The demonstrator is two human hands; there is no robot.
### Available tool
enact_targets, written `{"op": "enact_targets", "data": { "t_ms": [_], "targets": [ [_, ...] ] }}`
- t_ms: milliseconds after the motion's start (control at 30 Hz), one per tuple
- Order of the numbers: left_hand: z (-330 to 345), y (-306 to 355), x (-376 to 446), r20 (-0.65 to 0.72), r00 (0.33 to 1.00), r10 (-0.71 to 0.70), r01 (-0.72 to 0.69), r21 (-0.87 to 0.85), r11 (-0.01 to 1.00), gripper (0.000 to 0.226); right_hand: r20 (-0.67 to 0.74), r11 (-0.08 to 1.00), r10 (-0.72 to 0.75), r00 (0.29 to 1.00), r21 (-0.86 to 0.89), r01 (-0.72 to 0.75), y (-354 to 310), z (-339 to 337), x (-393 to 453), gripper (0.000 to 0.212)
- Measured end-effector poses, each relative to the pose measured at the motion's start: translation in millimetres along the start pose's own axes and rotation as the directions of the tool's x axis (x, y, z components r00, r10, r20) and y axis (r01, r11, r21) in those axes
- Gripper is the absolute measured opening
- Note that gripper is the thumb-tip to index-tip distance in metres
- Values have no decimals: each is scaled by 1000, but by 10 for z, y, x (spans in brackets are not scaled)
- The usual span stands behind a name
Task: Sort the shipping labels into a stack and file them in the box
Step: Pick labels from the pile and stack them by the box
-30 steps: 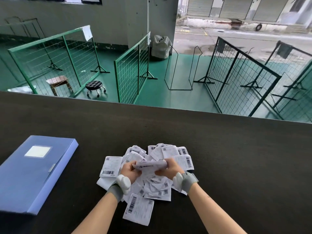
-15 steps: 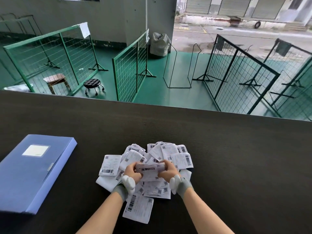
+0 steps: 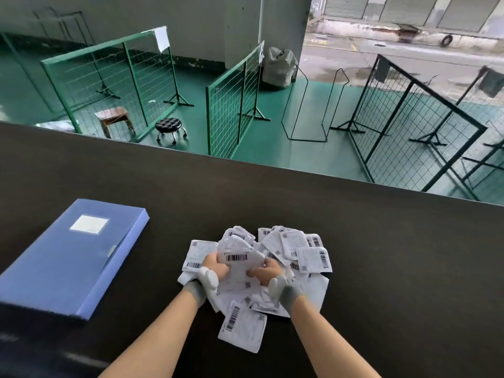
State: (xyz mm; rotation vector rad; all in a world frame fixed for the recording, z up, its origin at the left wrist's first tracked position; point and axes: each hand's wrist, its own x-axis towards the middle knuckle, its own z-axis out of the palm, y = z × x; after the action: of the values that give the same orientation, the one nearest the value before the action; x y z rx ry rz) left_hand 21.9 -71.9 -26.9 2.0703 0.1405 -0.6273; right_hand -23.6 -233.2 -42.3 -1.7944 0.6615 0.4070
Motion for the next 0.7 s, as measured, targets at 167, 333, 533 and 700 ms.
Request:
{"op": "enact_targets", "data": {
  "t_ms": [167,333,533,700],
  "targets": [
    [-753,-434,-27,-56,998,-33,34,10,999,21,120,998,-10,993,-53,16,-312,772,14,16],
    [-1351,-941,56,-41,996,-82,85,85,993,25,162,996,36,986,-83,-23,-429,1485,26,23],
    [-1775,-1342,261,-122,974,-188,212,224,951,22,191,986,156,969,-79,-144,-480,2318,-4,26],
    [-1969,-1447,387,-30,977,-211,200,469,861,31,90,915,187,978,-379,-140,-633,2634,-78,38]
  ]
}}
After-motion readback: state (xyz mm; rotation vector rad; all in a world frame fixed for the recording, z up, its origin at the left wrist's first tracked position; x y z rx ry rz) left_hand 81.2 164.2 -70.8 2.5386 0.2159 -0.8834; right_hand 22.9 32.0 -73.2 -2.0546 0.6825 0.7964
